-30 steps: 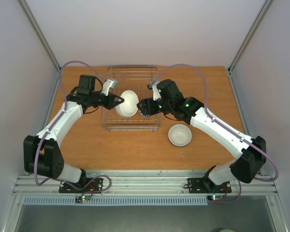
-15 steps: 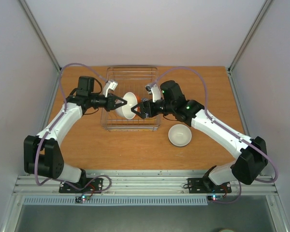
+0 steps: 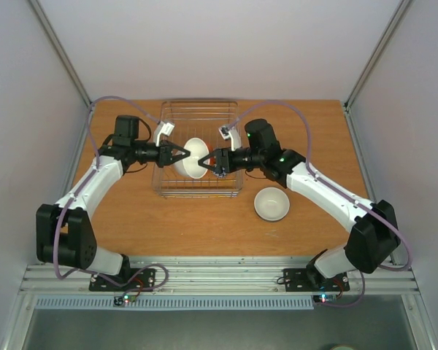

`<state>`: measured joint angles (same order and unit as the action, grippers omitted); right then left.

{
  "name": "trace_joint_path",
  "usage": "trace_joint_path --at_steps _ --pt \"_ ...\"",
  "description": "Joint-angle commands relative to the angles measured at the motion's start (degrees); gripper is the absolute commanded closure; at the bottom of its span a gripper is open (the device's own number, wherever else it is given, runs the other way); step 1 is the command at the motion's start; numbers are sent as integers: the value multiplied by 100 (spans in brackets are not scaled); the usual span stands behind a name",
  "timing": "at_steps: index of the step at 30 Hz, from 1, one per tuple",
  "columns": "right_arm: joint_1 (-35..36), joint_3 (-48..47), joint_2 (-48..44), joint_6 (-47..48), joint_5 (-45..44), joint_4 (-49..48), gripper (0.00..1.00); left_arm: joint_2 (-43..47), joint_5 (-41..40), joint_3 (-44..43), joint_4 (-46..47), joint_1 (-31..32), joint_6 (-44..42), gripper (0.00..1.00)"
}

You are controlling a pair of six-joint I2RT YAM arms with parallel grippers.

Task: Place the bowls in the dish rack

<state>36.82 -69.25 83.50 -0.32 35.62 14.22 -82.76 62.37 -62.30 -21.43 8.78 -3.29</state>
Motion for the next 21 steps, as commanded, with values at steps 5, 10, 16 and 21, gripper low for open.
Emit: trace_joint_path --at_steps 5,10,16,21 --pt "-201 96 220 -370 261 -663 99 170 778 27 299 98 34 100" --pt "-210 -121 219 -82 -195 -352 99 234 247 -13 246 98 73 50" --pt "-203 -1710 1010 695 -1726 1487 99 438 -2154 -62 331 98 389 29" --pt "-131 -3556 2271 922 -3455 3122 99 453 -3599 -150 197 97 417 28"
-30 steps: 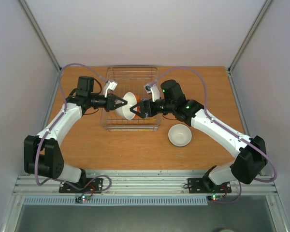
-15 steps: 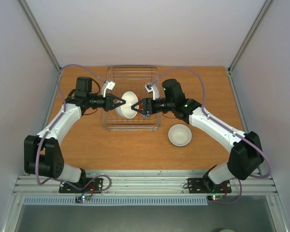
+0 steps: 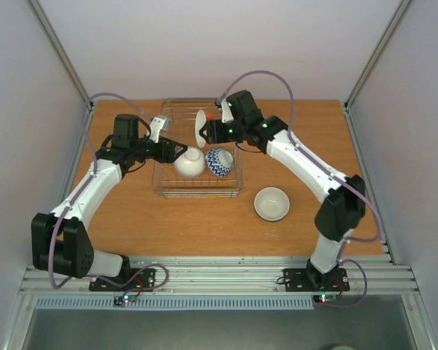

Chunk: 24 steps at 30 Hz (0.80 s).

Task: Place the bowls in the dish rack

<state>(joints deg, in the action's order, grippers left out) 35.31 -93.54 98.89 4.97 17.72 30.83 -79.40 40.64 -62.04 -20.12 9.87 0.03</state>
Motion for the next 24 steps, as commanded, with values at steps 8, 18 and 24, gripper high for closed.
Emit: trace_joint_path --at_steps 8,18,24 --pt "58 -3511 2621 853 -3488 2618 99 84 -1649 -170 26 -11 28 29" --pt "54 -5663 4541 1414 -4556 3086 99 -42 -1503 -150 59 -11 76 29" --pt "54 -5961 5006 1657 -5022 2828 99 -137 -1438 -157 45 -13 54 29"
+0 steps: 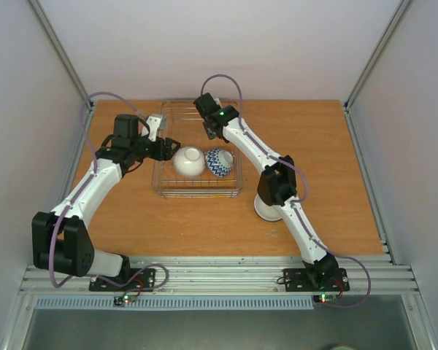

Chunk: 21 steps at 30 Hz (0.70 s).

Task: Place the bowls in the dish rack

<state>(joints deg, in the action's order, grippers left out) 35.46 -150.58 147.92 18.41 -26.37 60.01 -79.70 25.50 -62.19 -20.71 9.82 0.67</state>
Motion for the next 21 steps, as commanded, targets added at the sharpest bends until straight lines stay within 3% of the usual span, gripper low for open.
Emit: trace_joint_path --at_steps 1,14,18,21 --pt "40 -258 151 363 -697 -147 99 -131 90 -148 107 -7 -8 29" --pt "84 -296 677 1107 -1542 -426 98 -328 186 -169 93 4 16 29" --pt "77 -307 829 1155 -1660 -472 82 -369 206 -179 81 11 17 29" --pt "83 -305 899 1127 -1644 -449 62 -377 201 -181 85 11 13 29"
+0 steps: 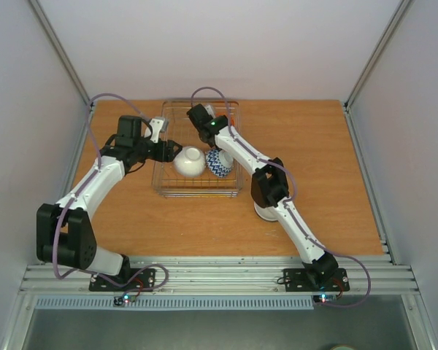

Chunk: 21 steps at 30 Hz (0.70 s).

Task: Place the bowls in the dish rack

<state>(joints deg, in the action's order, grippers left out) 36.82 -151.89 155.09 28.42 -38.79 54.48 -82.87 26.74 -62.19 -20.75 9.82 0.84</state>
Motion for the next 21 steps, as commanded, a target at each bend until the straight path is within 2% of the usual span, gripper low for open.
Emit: trace_joint_path --at_steps 1,5,7,11,21 --pt "-52 -174 192 109 -389 106 57 -69 77 -179 90 11 -5 29" --pt "-56 -165 199 93 -294 103 38 -103 69 -188 88 11 -14 29" --pt "-52 -161 197 85 -289 90 22 -115 69 -194 81 11 -22 29" --pt "-52 -126 179 29 -153 73 8 -133 70 -197 84 11 -36 29" --pt "-16 254 -123 -193 509 -94 2 -167 75 -196 74 11 -75 29"
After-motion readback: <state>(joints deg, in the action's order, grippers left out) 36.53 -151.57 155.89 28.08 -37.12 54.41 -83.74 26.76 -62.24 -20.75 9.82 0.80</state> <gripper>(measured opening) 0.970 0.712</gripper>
